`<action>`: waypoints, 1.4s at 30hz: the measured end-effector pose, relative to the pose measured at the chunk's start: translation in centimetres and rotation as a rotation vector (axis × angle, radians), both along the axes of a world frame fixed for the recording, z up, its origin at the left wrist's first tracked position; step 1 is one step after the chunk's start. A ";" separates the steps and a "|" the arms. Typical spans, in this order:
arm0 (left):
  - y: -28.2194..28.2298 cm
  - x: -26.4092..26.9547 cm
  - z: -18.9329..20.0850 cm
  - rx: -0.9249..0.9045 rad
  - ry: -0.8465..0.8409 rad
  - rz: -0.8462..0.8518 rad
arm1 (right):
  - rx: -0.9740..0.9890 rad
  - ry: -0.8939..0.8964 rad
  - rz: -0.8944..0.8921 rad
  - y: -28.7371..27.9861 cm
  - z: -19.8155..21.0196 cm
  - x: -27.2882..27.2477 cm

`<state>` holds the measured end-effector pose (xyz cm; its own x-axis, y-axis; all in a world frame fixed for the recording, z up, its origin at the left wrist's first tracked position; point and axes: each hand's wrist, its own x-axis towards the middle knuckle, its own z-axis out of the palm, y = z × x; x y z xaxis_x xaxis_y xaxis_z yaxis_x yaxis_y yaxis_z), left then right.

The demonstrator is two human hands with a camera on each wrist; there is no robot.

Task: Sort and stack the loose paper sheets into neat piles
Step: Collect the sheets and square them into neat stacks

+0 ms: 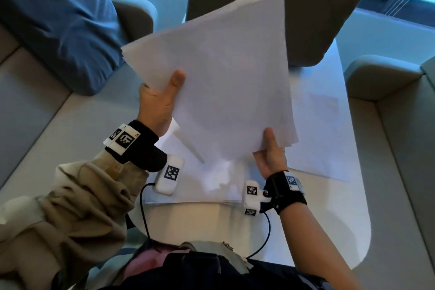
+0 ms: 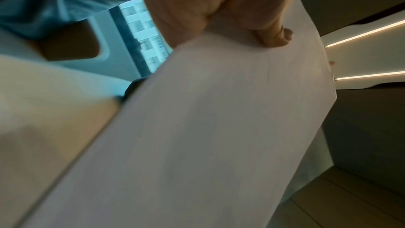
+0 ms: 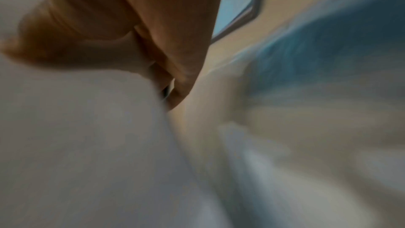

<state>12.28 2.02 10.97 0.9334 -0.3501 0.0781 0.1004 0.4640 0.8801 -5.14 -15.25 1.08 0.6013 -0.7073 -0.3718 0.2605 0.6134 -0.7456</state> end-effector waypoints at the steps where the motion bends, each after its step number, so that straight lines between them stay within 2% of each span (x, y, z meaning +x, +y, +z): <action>1: 0.1 0.2 -0.8 0.025 0.030 0.006 | 0.023 -0.028 -0.027 -0.3 0.4 0.1; 3: 0.8 1.2 -1.9 0.108 0.053 0.034 | -0.019 0.008 -0.089 -1.2 1.6 -0.1; 8: 3.0 4.4 -4.4 0.478 -0.096 -0.012 | -0.322 0.145 -0.182 -3.8 5.5 -1.9; 12: 3.0 4.3 -5.8 0.577 -0.118 -0.159 | -0.511 0.193 -0.124 -3.8 7.2 -2.1; 14: 2.5 3.6 -5.7 0.630 -0.176 -0.115 | -0.597 0.205 -0.055 -3.3 7.4 -1.8; 17: 2.1 3.4 -4.5 0.572 -0.159 0.070 | -0.685 0.178 -0.065 -3.0 8.0 -1.2; 19: 2.2 3.6 -3.8 0.528 -0.150 0.118 | -0.712 0.156 -0.095 -3.3 8.5 -1.0; 21: 2.5 3.8 -3.8 0.540 -0.183 0.129 | -0.739 0.169 -0.100 -3.5 8.3 -0.8; 25: 3.4 3.8 -5.4 0.556 -0.243 0.026 | -0.755 0.283 -0.026 -2.9 6.1 -0.4; 27: 3.7 3.9 -6.4 0.568 -0.284 0.065 | -0.813 0.324 -0.065 -2.8 5.2 -0.3; 31: 3.4 3.5 -6.8 0.451 -0.451 0.122 | -1.127 0.317 -0.161 -2.6 4.6 -0.1; 33: 3.4 3.7 -6.7 0.478 -0.587 0.181 | -1.332 0.375 -0.171 -2.7 4.5 0.1; 35: 3.5 3.9 -6.5 0.550 -0.736 0.218 | -1.453 0.388 -0.174 -2.8 4.3 0.1; 37: 3.6 4.2 -6.8 0.612 -0.826 0.213 | -1.526 0.396 -0.186 -3.0 4.1 0.0; 42: 4.0 4.5 -6.6 0.642 -0.859 0.191 | -1.555 0.432 -0.217 -3.0 3.8 -0.3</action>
